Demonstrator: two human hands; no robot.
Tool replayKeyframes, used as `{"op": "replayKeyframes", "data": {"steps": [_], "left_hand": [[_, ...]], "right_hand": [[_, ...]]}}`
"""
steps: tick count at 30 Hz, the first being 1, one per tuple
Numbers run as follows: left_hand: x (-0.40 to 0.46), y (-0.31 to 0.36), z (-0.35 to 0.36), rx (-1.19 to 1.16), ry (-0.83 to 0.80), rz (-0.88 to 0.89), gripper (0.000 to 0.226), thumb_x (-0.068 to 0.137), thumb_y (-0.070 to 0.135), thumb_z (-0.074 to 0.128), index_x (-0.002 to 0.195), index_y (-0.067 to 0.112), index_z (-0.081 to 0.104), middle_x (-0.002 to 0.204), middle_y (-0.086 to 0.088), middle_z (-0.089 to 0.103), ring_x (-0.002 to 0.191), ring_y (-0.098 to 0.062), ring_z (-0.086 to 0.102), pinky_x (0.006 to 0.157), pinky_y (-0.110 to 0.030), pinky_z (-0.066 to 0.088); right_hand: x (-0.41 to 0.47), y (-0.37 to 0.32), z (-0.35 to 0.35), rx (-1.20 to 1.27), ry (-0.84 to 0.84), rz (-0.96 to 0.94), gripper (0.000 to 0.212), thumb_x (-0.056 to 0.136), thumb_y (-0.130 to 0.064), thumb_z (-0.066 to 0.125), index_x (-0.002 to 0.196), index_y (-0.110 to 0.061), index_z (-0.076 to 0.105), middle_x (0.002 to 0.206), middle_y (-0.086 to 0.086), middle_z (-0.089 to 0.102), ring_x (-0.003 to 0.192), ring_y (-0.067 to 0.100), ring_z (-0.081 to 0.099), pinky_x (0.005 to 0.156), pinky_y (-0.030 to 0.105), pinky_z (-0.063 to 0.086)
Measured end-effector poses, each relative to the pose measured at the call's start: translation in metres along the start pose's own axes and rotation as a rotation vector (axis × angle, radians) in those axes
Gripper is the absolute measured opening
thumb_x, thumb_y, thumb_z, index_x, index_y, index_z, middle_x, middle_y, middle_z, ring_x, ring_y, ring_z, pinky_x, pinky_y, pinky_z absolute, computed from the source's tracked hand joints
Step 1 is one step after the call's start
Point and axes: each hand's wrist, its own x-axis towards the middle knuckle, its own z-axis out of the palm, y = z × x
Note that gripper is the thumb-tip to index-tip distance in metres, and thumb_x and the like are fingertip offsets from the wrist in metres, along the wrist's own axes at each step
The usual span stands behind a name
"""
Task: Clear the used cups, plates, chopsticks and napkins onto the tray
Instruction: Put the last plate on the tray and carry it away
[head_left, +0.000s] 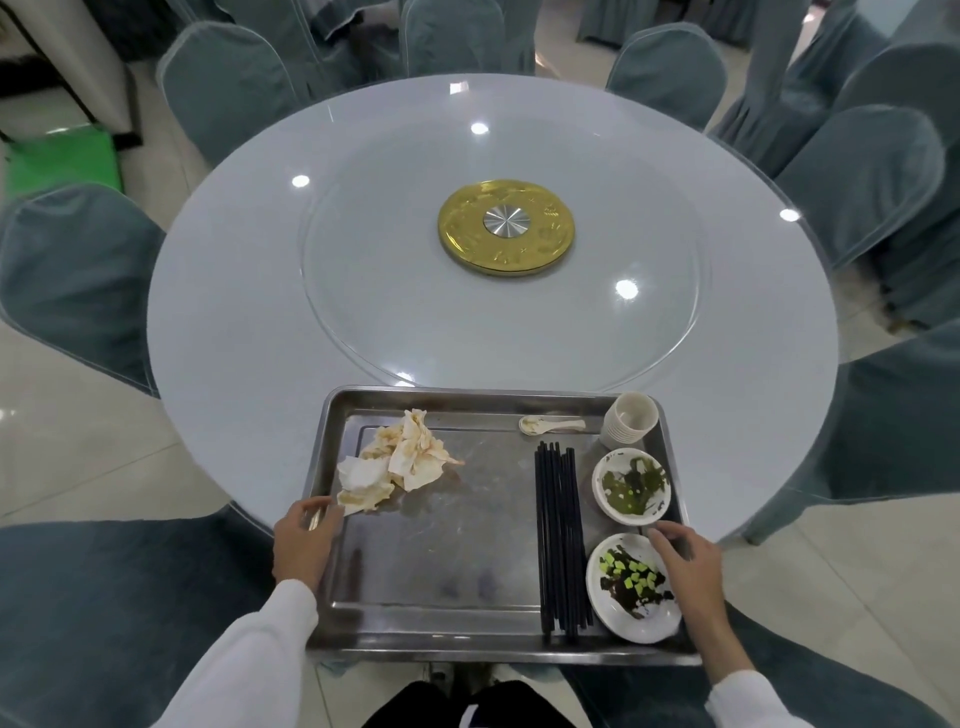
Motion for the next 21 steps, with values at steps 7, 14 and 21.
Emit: {"op": "replayKeyframes", "data": {"steps": [7, 14, 21], "left_hand": [[0.0, 0.009, -0.003, -0.057, 0.038, 0.018, 0.033, 0.089, 0.048, 0.08, 0.108, 0.028, 0.062, 0.112, -0.002, 0.066, 0.107, -0.029, 0.061, 0.099, -0.056, 0.055], [0.004, 0.012, -0.015, -0.01, 0.034, 0.09, 0.036, 0.086, 0.052, 0.081, 0.099, 0.027, 0.059, 0.102, -0.002, 0.066, 0.096, -0.026, 0.062, 0.093, -0.054, 0.058], [-0.004, 0.017, -0.03, -0.017, 0.007, 0.162, 0.038, 0.085, 0.053, 0.081, 0.098, 0.025, 0.06, 0.1, -0.005, 0.066, 0.095, -0.03, 0.063, 0.089, -0.052, 0.059]], "right_hand": [[-0.005, -0.009, 0.0, 0.107, 0.027, 0.019, 0.029, 0.088, -0.032, 0.084, 0.104, -0.02, 0.064, 0.106, 0.006, 0.069, 0.105, 0.029, 0.066, 0.092, 0.049, 0.056], [-0.019, -0.012, 0.001, 0.101, 0.021, 0.046, 0.038, 0.086, -0.044, 0.084, 0.107, -0.027, 0.058, 0.114, 0.006, 0.063, 0.108, 0.03, 0.063, 0.095, 0.055, 0.057], [-0.041, -0.021, -0.005, 0.113, 0.044, 0.039, 0.043, 0.085, -0.047, 0.083, 0.111, -0.025, 0.057, 0.119, 0.007, 0.062, 0.113, 0.032, 0.061, 0.098, 0.058, 0.055]]}}
